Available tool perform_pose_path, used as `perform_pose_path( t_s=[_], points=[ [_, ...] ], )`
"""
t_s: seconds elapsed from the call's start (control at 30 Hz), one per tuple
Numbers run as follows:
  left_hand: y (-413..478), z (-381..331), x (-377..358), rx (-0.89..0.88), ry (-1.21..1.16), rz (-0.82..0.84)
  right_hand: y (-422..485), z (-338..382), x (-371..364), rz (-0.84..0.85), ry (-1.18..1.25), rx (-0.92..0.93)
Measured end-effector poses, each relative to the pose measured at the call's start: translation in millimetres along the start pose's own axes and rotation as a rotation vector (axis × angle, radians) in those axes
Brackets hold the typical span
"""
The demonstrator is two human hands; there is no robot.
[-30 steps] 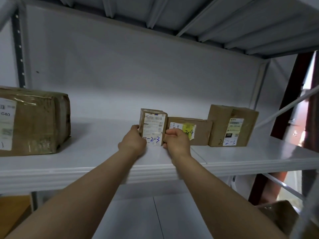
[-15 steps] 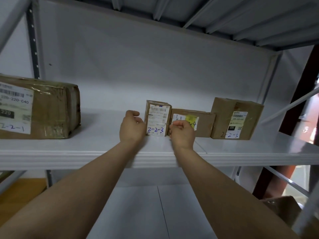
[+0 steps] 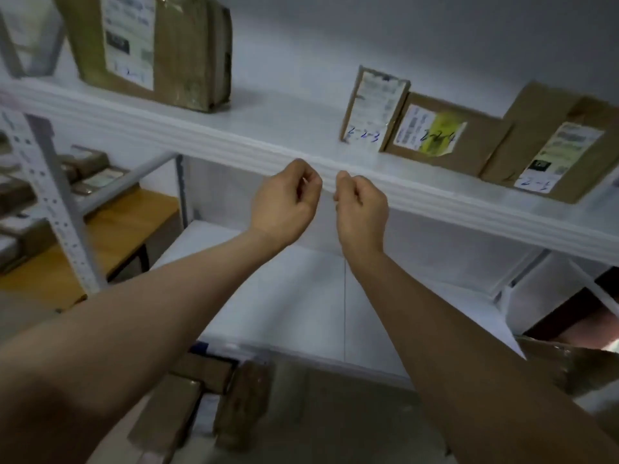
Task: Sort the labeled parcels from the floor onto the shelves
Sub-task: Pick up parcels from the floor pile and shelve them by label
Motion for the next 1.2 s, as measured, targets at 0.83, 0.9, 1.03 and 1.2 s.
perform_pose_path(
  t_s=[0.83, 0.9, 1.03, 1.2],
  points=[
    [-382, 327, 30, 1.056, 0.299, 0.836, -272, -398, -151, 0.931, -0.675, -1.043],
    [-413, 353, 4, 1.149, 0.220, 0.828, -284, -431, -163, 0.941, -0.637, -1.130],
    [-477, 415, -57, 1.358, 0.039, 0.687, -294, -533, -187, 0.912, -0.653, -1.169],
    [-570, 479, -138, 1.914, -0.486, 0.304, -296, -668, -216, 0.857, -0.661, -0.989]
  ],
)
Point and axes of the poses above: each hand's wrist, its own y-axis towards the middle knuckle, its own x-axis out of the back of the hand, z = x × y, the point moved 2 cm from there along y, towards the middle knuckle, and after that the axes turned 6 degrees about -x, right-handed, at the moved point
